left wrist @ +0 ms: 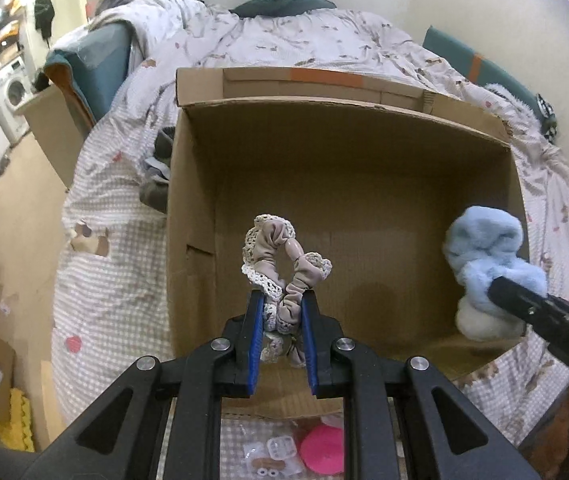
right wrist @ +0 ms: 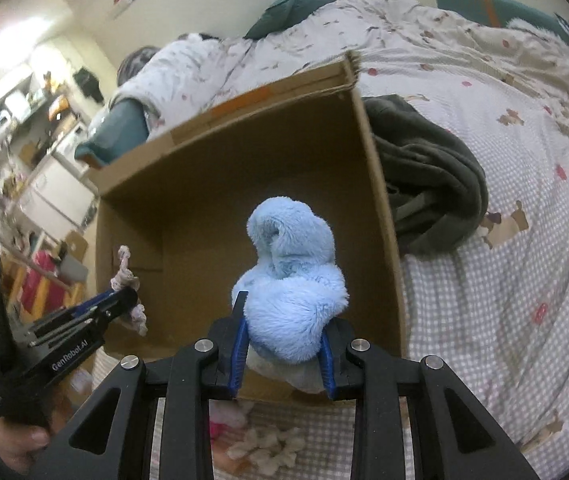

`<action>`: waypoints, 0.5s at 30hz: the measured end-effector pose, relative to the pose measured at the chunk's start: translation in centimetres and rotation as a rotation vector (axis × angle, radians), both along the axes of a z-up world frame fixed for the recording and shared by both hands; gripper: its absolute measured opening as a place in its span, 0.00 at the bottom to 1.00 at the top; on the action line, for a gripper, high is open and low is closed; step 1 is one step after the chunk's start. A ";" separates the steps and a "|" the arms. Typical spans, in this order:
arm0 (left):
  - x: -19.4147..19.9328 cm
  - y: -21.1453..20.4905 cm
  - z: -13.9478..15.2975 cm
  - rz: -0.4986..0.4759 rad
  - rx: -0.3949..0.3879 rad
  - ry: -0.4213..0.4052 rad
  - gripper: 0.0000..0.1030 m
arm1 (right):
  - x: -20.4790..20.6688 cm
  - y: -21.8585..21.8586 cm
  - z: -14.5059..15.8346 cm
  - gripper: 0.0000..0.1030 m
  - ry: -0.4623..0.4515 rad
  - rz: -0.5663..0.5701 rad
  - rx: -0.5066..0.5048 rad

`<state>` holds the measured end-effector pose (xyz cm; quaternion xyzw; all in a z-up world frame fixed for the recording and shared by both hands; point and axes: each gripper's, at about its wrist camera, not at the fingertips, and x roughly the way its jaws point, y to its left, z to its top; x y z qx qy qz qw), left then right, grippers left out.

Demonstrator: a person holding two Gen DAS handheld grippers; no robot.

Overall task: Organize soft objects
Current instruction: 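Carry both items into the box and open both tools to release them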

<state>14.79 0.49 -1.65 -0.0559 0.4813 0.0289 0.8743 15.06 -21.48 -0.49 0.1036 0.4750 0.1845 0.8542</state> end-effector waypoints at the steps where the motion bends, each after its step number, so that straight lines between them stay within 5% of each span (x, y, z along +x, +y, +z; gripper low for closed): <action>1: 0.0 0.1 0.0 0.007 0.000 -0.003 0.16 | 0.0 0.2 0.0 0.31 -0.007 0.007 -0.008; 15: -0.3 -1.1 0.1 -0.045 0.004 -0.036 0.16 | 0.2 1.0 -0.2 0.31 -0.047 0.027 -0.056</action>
